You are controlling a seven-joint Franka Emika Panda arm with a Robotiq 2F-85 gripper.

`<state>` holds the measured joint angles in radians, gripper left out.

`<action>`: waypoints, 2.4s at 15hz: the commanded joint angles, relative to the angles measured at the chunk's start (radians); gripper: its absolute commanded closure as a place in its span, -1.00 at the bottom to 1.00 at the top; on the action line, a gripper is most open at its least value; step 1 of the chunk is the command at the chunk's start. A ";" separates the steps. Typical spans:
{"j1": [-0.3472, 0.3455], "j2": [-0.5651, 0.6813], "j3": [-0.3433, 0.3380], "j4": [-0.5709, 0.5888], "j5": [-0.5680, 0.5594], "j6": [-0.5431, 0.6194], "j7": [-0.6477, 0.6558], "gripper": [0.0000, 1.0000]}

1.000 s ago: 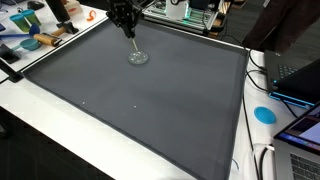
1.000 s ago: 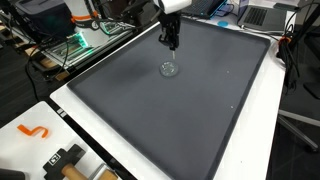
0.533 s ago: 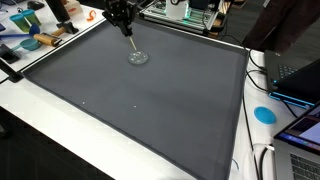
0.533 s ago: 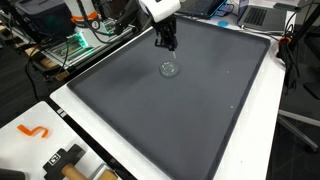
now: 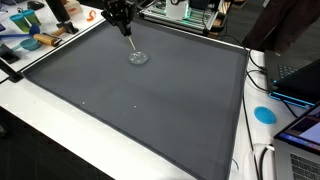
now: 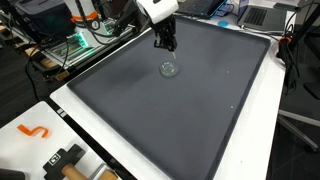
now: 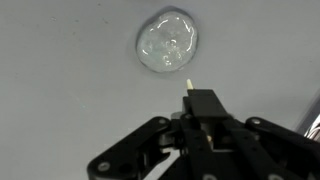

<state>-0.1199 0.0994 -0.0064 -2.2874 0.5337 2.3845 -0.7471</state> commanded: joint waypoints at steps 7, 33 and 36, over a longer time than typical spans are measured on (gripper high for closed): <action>-0.057 0.060 -0.051 0.086 0.131 -0.241 -0.223 0.94; -0.085 0.138 -0.062 0.127 0.221 -0.240 -0.280 0.94; -0.074 0.122 -0.061 0.128 0.204 -0.234 -0.252 0.94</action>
<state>-0.1988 0.2405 -0.0667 -2.1598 0.7424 2.1668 -1.0273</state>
